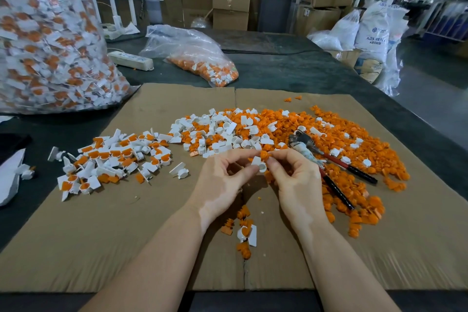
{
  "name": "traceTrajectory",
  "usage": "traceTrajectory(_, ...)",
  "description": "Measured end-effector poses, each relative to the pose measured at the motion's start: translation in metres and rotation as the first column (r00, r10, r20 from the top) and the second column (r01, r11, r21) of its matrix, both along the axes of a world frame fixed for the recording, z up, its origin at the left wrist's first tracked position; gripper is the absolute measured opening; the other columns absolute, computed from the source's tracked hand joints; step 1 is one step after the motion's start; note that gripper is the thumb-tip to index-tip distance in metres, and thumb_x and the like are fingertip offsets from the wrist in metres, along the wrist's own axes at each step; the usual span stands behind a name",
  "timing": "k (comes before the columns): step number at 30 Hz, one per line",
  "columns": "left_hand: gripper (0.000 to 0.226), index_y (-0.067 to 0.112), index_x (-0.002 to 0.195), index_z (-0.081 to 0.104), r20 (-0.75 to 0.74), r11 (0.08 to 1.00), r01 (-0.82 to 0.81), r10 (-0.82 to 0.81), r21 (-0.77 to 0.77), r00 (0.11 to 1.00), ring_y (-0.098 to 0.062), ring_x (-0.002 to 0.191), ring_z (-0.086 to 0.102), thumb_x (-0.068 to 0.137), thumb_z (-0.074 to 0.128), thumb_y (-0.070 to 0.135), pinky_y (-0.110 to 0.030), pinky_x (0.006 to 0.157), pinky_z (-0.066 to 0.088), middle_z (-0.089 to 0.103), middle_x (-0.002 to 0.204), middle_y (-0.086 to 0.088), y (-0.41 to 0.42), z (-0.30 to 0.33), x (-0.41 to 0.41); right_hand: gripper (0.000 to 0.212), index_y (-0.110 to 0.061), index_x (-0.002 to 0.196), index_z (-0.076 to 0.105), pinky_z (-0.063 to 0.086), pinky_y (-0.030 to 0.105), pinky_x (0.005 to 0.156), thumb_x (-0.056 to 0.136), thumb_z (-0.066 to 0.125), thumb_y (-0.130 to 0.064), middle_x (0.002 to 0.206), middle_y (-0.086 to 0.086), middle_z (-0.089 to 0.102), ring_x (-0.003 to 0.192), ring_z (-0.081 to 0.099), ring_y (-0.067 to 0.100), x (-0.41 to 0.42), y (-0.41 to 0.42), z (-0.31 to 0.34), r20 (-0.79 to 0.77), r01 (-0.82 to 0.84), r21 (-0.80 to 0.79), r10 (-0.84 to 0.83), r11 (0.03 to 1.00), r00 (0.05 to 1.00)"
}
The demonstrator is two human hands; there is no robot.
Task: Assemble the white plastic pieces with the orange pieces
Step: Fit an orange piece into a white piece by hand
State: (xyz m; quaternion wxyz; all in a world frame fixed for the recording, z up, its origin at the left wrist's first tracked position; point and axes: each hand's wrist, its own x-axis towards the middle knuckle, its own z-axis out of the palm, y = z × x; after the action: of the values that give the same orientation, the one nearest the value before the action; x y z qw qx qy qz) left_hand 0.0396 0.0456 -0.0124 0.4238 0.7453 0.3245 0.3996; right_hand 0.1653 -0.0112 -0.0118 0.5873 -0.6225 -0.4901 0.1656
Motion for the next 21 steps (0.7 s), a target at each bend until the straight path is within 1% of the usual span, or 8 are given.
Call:
traceTrajectory(4, 0.032, 0.049, 0.095, 0.059, 0.004, 1.000, 0.003, -0.003, 0.002, 1.000, -0.003, 0.076, 0.059, 0.086, 0.065, 0.018, -0.008, 0.068, 0.045, 0.066, 0.085, 0.010, -0.0004, 0.0001, 0.0006, 0.016, -0.024, 0.083, 0.064, 0.043, 0.006, 0.066, 0.089, 0.060, -0.009, 0.078, -0.012, 0.063, 0.077, 0.057, -0.003, 0.0002, -0.0005, -0.0004, 0.014, 0.003, 0.003, -0.003, 1.000, 1.000)
traceTrajectory(8, 0.034, 0.049, 0.091, 0.060, 0.026, 1.000, -0.016, 0.016, -0.006, 1.000, -0.007, 0.073, 0.059, 0.085, 0.067, 0.017, -0.008, 0.065, 0.044, 0.067, 0.081, 0.008, 0.0000, -0.0010, 0.0010, 0.017, -0.024, 0.080, 0.063, 0.042, 0.005, 0.063, 0.089, 0.061, -0.009, 0.074, -0.012, 0.062, 0.073, 0.056, -0.006, -0.0003, -0.0008, 0.0000, 0.031, 0.012, 0.013, -0.013, 1.000, 0.999)
traceTrajectory(13, 0.031, 0.048, 0.093, 0.060, 0.006, 1.000, -0.020, 0.020, -0.002, 1.000, 0.000, 0.075, 0.059, 0.085, 0.066, 0.020, -0.007, 0.068, 0.043, 0.066, 0.084, 0.015, 0.0007, -0.0016, 0.0007, 0.013, -0.019, 0.081, 0.064, 0.042, 0.005, 0.062, 0.089, 0.061, -0.009, 0.073, -0.011, 0.062, 0.072, 0.057, -0.006, -0.0006, -0.0017, 0.0004, 0.026, -0.001, 0.010, 0.001, 1.000, 1.000)
traceTrajectory(17, 0.027, 0.045, 0.096, 0.063, 0.001, 0.999, -0.034, 0.034, -0.010, 0.999, 0.005, 0.074, 0.058, 0.085, 0.066, 0.021, -0.006, 0.068, 0.042, 0.065, 0.083, 0.022, 0.0013, -0.0022, 0.0010, 0.009, -0.017, 0.081, 0.066, 0.042, 0.006, 0.062, 0.088, 0.062, -0.012, 0.073, -0.009, 0.063, 0.073, 0.057, -0.002, -0.0008, -0.0014, -0.0009, 0.040, 0.023, 0.011, -0.023, 1.000, 0.999)
traceTrajectory(19, 0.027, 0.044, 0.097, 0.064, 0.001, 0.999, -0.043, 0.043, -0.011, 0.999, 0.007, 0.074, 0.057, 0.085, 0.066, 0.021, -0.005, 0.069, 0.041, 0.064, 0.082, 0.024, 0.0010, -0.0026, 0.0004, 0.008, -0.017, 0.081, 0.066, 0.042, 0.007, 0.062, 0.088, 0.062, -0.014, 0.073, -0.008, 0.063, 0.072, 0.057, 0.001, -0.0004, -0.0009, -0.0023, 0.051, 0.033, 0.005, -0.033, 0.999, 0.998)
traceTrajectory(21, 0.027, 0.045, 0.097, 0.063, -0.008, 0.999, -0.043, 0.043, -0.010, 0.999, 0.007, 0.077, 0.058, 0.085, 0.066, 0.021, -0.006, 0.071, 0.042, 0.063, 0.085, 0.025, 0.0000, -0.0024, 0.0000, 0.008, -0.017, 0.081, 0.066, 0.043, 0.008, 0.062, 0.088, 0.062, -0.015, 0.073, -0.008, 0.063, 0.072, 0.057, 0.004, 0.0000, -0.0006, -0.0034, 0.066, 0.041, 0.003, -0.041, 0.999, 0.997)
